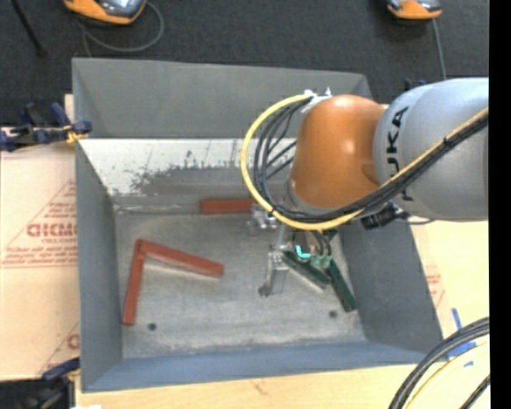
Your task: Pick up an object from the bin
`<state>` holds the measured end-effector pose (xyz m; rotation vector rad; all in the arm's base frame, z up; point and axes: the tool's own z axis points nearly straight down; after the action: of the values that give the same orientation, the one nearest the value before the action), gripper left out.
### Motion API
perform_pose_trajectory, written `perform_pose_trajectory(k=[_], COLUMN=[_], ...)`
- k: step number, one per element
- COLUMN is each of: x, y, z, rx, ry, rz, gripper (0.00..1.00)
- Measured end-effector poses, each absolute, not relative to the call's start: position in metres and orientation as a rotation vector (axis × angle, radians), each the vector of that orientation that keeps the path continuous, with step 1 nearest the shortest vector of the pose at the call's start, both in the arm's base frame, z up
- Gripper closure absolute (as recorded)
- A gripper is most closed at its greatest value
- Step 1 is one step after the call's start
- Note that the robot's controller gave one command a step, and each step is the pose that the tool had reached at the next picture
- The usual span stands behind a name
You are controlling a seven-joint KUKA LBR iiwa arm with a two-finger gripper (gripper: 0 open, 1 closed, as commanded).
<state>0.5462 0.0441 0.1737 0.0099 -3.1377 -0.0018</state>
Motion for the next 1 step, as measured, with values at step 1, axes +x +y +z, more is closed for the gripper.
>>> perform_pose_trajectory(k=[1], x=[0.5846], y=[0.0846], z=[0.0696], rx=[-0.064], ry=[-3.139], rz=[-0.003], gripper=[0.0])
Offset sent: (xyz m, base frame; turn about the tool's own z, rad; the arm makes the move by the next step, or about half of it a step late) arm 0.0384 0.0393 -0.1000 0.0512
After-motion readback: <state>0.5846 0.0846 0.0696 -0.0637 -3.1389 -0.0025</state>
